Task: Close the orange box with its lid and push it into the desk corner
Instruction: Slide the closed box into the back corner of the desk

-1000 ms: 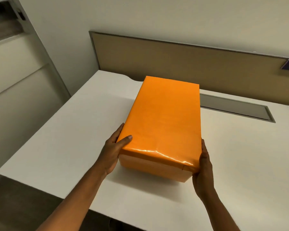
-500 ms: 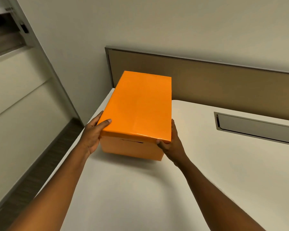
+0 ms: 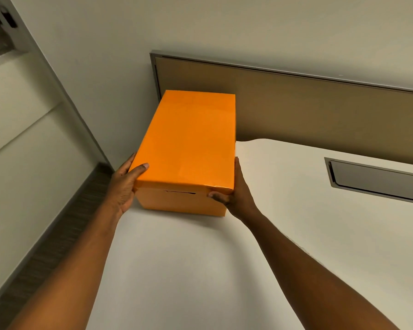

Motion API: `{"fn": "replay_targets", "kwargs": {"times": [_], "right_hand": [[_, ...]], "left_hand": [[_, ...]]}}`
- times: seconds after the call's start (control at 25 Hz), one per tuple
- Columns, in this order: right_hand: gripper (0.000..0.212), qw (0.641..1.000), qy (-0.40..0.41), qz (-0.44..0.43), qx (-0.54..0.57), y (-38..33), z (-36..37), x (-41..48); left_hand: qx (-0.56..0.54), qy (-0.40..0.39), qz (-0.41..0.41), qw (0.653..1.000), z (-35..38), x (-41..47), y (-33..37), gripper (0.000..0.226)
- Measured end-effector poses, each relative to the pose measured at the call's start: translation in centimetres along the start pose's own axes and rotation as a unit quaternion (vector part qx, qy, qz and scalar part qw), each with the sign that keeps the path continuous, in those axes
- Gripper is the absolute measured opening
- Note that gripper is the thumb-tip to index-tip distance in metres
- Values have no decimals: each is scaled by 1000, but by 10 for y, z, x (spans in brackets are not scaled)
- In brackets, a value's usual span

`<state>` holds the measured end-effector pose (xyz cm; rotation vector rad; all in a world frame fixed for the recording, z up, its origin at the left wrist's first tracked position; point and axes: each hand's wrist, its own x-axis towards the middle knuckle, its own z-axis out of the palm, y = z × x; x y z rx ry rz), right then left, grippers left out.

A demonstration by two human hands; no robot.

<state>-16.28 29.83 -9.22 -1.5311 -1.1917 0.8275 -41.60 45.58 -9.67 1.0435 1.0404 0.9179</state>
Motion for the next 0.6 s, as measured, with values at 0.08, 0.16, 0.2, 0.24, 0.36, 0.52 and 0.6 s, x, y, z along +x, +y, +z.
{"fn": "replay_targets", "kwargs": {"times": [0.08,0.16,0.2,0.24,0.36,0.52,0.6], "right_hand": [[108,1000,9,1,-8,7,2,-1],[104,1000,16,12,-18,7,5,0],[104,999,19,24,-20,5,6,-1],[105,999,21,27,-21,2,6,-3],[98,998,7,17,-68,-3,1,-9],[98,986,-40,102,-125,0,-12,-37],[118,969,-28,106,-222,14,-23,-57]], "left_hand": [[7,4,10,1000,2,2,-4,55],[22,21,19,999,1,5,-4,58],[35,32,23,999,1,5,-4,60],[45,45,27,998,2,3,-4,63],[121,141,59,981,16,-12,-3,78],[249,268,195,910,50,-64,1,74],[305,253,282,874,80,-102,-14,65]]}}
